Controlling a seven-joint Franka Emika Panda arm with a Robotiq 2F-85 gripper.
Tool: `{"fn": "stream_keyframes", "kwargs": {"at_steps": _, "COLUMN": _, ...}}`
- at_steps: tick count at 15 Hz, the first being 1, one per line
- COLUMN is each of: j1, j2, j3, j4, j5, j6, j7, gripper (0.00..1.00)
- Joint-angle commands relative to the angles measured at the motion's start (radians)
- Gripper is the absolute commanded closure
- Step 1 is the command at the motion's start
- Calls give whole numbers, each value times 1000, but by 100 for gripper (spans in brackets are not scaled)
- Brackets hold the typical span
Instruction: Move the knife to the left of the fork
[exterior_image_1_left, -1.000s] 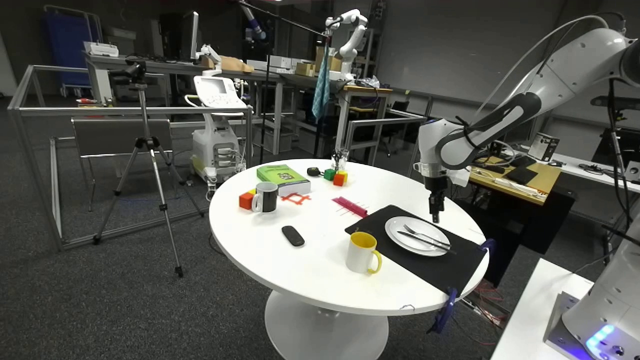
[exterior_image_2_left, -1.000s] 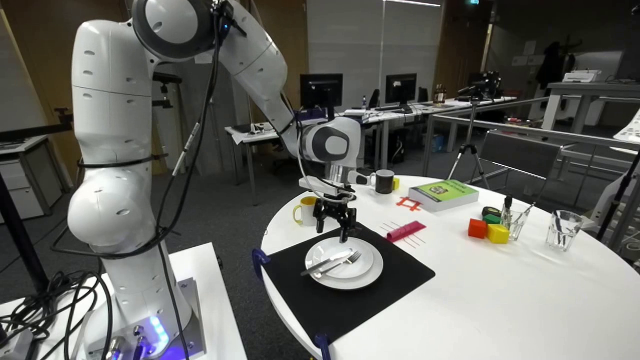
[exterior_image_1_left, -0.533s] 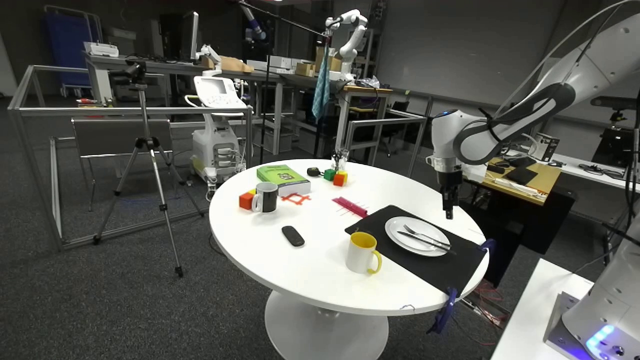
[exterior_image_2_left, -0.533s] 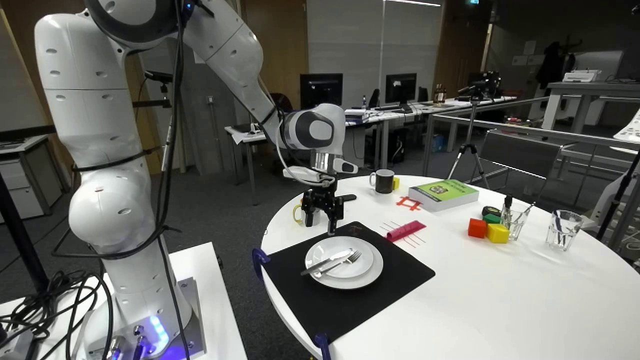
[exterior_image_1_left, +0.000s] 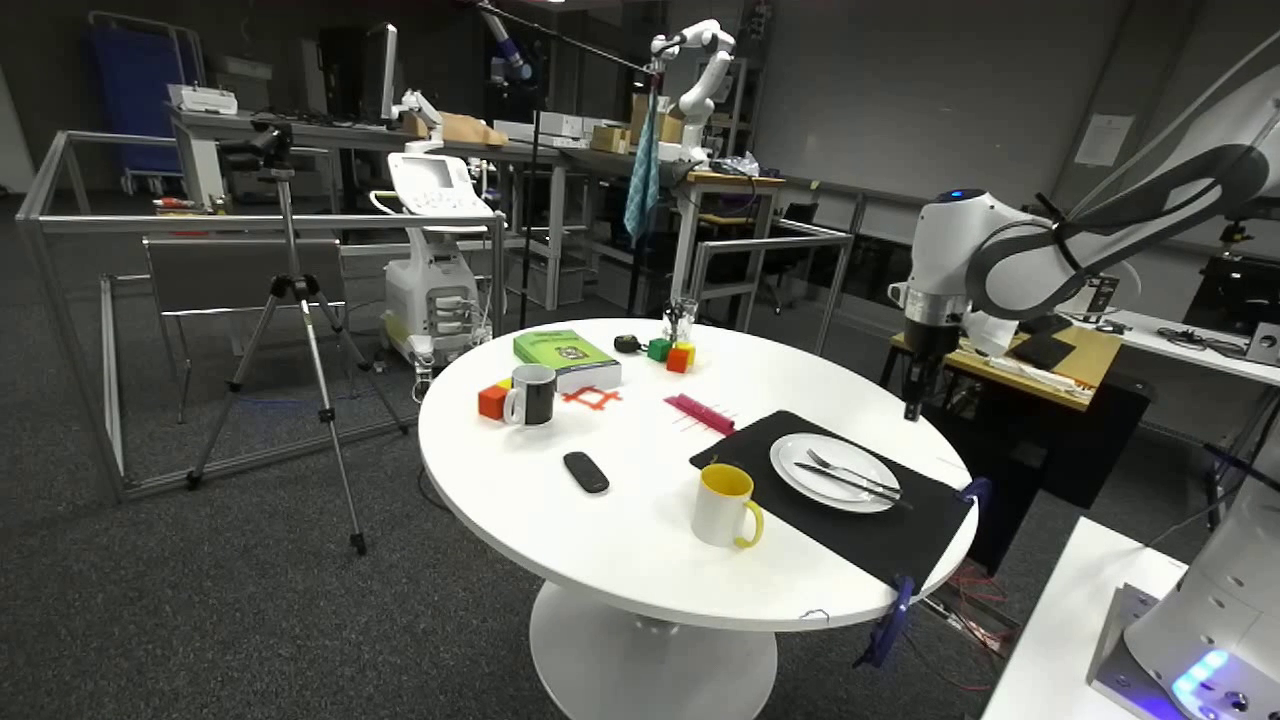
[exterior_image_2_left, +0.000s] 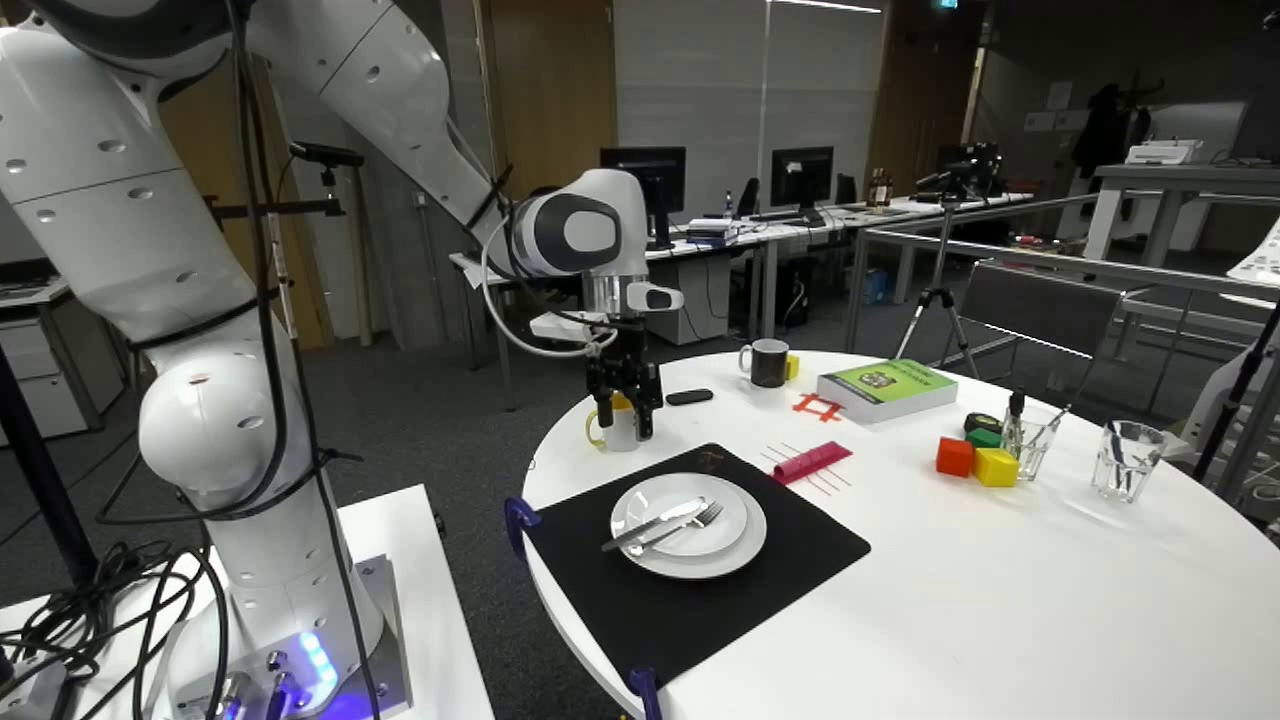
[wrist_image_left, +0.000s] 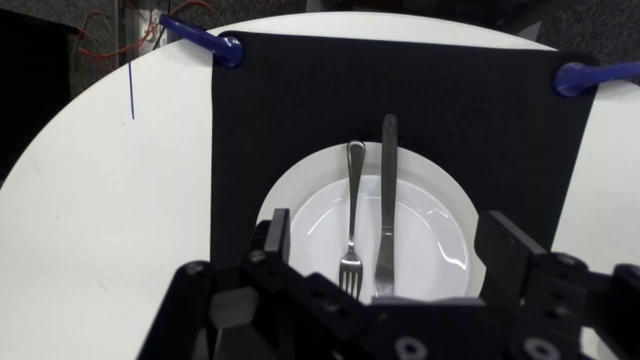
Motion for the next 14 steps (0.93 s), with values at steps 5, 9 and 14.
{"fn": "stream_keyframes", "kwargs": {"at_steps": 5, "j1": -18, "j2": -96, "j3": 2, "j4": -77, "j5": 59, "j6": 124, "j7": -2, "gripper": 0}}
{"fn": "stream_keyframes", "kwargs": {"at_steps": 9, "j1": -25, "j2": -99, "j3": -7, "j4": -88, "j5": 69, "j6": 147, "j7": -3, "gripper": 0}}
{"fn": "stream_keyframes", "kwargs": {"at_steps": 14, "j1": -26, "j2": -99, "j3": -7, "j4": -88, "j5": 69, "j6": 147, "j7": -3, "gripper": 0}}
